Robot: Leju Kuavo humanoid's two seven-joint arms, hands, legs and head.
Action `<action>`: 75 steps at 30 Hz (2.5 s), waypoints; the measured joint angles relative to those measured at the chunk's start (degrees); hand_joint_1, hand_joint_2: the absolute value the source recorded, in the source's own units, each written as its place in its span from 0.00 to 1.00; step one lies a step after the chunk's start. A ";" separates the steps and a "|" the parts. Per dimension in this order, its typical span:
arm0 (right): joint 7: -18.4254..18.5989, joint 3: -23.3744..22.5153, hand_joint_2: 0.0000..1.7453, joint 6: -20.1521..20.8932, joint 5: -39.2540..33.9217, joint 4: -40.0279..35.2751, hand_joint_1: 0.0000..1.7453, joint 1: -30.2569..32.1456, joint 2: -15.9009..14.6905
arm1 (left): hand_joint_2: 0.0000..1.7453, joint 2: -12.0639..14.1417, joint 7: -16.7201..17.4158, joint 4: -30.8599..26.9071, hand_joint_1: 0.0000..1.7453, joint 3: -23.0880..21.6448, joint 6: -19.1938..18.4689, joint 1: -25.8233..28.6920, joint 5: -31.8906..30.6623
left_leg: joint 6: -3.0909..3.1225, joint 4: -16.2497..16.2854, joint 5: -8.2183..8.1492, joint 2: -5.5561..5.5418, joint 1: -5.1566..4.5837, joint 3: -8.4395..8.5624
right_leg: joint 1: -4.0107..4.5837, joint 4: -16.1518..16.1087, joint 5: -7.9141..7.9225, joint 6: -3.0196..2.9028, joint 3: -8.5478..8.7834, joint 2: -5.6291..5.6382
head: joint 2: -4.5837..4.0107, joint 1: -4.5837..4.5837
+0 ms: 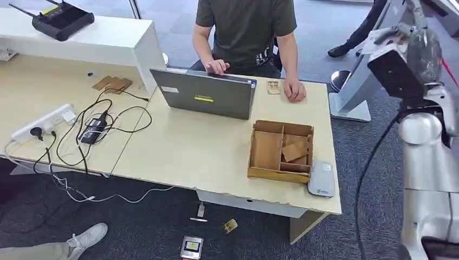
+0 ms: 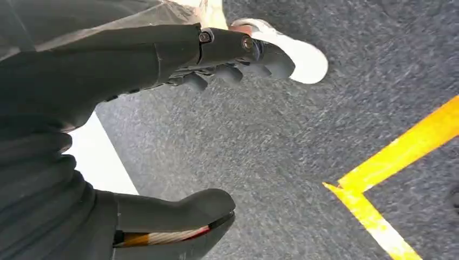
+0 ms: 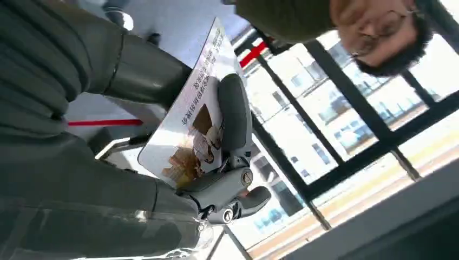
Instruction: Pass the card to the sensor for recognition and then transmit it.
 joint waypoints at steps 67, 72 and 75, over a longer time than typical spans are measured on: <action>20.24 16.22 1.00 1.75 14.30 51.20 0.00 -19.39 28.31 | 1.00 -3.50 4.22 0.00 0.00 -1.84 -3.13 -5.26 -3.65 | -0.27 0.01 0.17 0.02 0.25 -0.18 | 0.19 -0.03 0.19 -0.32 -0.33 0.00 | 0.00 0.00; 21.09 16.22 1.00 1.20 14.56 51.24 0.00 -19.39 28.14 | 1.00 -3.52 4.17 0.00 0.00 -1.84 -3.13 -5.26 -3.74 | -0.27 0.01 0.17 0.02 0.25 -0.18 | 0.19 -0.04 0.20 -0.34 -0.33 0.00 | 0.00 0.00; 21.04 16.20 1.00 0.48 14.78 51.24 0.00 -19.39 27.92 | 1.00 -3.52 4.07 0.00 0.00 -1.84 -3.13 -5.26 -3.87 | -0.27 0.01 0.17 0.02 0.24 -0.18 | 0.19 -0.04 0.21 -0.34 -0.33 0.00 | 0.00 0.00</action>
